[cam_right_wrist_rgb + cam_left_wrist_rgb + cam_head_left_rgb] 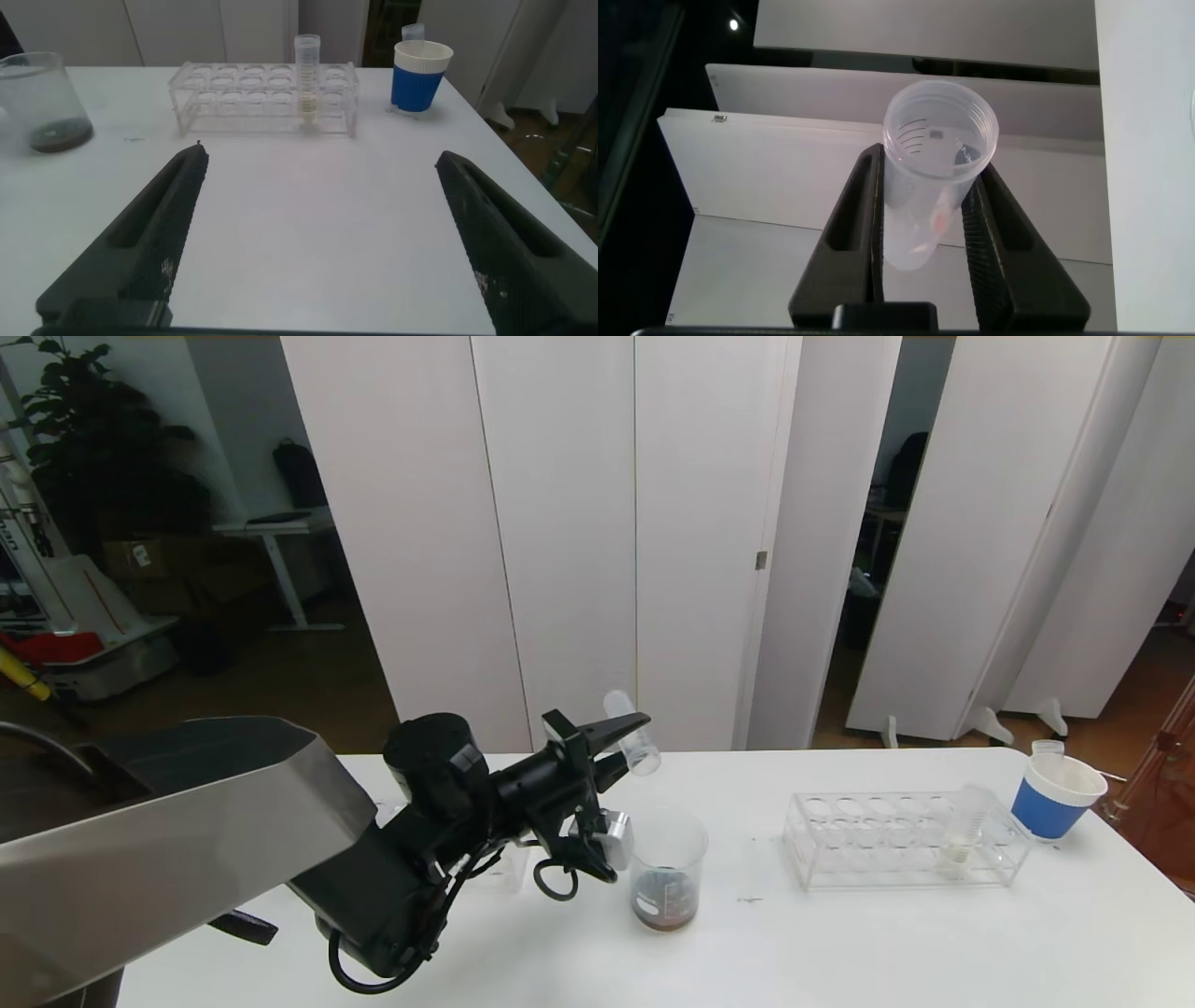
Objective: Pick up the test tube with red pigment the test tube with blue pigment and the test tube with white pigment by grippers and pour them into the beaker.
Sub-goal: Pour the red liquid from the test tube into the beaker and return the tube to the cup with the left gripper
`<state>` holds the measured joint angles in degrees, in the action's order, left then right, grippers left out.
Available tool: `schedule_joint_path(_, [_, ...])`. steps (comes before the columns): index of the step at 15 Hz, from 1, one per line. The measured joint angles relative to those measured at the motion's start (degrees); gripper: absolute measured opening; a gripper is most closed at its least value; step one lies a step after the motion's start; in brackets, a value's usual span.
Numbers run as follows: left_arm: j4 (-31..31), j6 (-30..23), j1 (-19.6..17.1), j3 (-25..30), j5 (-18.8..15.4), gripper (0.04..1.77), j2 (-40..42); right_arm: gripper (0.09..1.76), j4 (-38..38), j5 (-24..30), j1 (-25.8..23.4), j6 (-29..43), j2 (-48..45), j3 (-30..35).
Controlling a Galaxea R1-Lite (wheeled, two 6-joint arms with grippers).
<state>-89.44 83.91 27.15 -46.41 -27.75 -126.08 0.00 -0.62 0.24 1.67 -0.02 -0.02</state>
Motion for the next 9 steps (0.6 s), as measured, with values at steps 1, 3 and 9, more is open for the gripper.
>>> schedule_joint_path(1, [0.0, -0.1, 0.0, 0.4, 2.4, 0.58, 0.9, 1.75, 0.0, 0.0, 0.0, 0.0, 0.0, 0.0])
schedule_joint_path(3, [0.0, -1.1, 0.2, 1.4, 7.2, 0.58, 2.5, 1.75, 0.0, 0.0, 0.0, 0.0, 0.0, 0.0])
schedule_joint_path(9, [1.6, -23.6, 5.0, 1.8, 34.9, 0.58, 6.1, 1.75, 0.0, 0.0, 0.0, 0.0, 0.0, 0.0])
